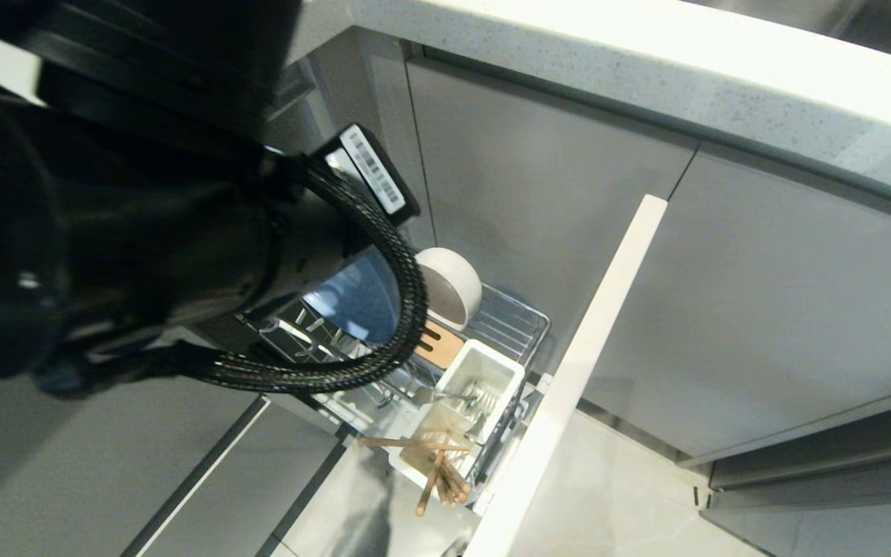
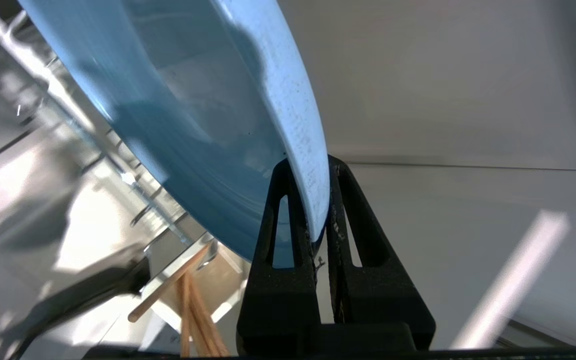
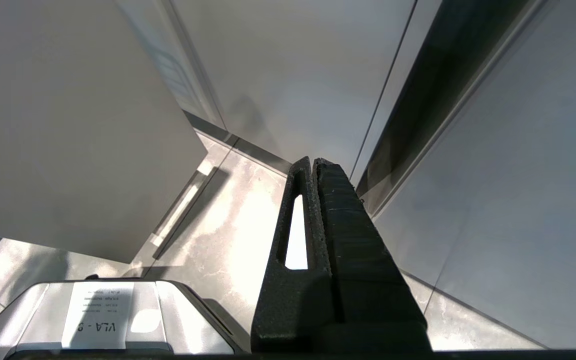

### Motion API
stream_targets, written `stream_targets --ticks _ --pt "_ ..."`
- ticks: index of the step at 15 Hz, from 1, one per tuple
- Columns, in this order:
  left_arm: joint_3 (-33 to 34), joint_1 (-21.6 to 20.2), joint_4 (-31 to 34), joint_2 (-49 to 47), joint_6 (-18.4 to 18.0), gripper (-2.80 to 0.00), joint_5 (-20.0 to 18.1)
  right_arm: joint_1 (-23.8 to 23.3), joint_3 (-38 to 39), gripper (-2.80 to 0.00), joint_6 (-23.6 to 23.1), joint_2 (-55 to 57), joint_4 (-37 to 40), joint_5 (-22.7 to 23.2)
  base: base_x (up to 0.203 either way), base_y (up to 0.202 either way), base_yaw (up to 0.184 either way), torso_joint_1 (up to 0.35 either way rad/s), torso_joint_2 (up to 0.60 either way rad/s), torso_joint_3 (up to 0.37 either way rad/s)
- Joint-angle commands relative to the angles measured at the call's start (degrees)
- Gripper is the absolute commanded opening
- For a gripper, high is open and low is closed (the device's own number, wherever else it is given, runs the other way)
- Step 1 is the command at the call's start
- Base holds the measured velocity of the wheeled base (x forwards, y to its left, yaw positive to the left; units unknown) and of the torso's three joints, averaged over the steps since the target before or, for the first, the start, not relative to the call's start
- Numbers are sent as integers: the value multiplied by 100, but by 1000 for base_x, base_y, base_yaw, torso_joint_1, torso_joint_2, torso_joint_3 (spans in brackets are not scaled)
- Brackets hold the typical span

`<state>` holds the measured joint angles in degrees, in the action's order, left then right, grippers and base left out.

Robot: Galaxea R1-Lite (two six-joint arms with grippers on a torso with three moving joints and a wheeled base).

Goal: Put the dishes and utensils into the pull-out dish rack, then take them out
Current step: Take the plate out of the cupboard

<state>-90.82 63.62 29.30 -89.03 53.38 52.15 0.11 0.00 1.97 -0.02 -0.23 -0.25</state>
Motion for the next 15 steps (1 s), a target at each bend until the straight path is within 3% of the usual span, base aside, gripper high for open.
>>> stream_targets --ticks 1,4,9,11,15 --pt "47 143 -228 686 -375 -280 -33 7 9 -280 5 -24 -3 -1 0 0 0 0 0 0" --pt "272 344 -715 1404 -1269 -280 -435 6 9 -280 4 -24 -3 -1 0 0 0 0 0 0" --pt "818 412 -1302 2686 -2756 -280 -1912 5 9 -280 5 -24 -3 -1 0 0 0 0 0 0" --pt "988 414 -1348 3086 -3182 -280 -2495 0 9 -280 2 -24 -3 -1 0 0 0 0 0 0" --pt "1074 302 -1370 3652 -3665 -280 -3166 6 9 -280 -1 -24 -3 -1 0 0 0 0 0 0"
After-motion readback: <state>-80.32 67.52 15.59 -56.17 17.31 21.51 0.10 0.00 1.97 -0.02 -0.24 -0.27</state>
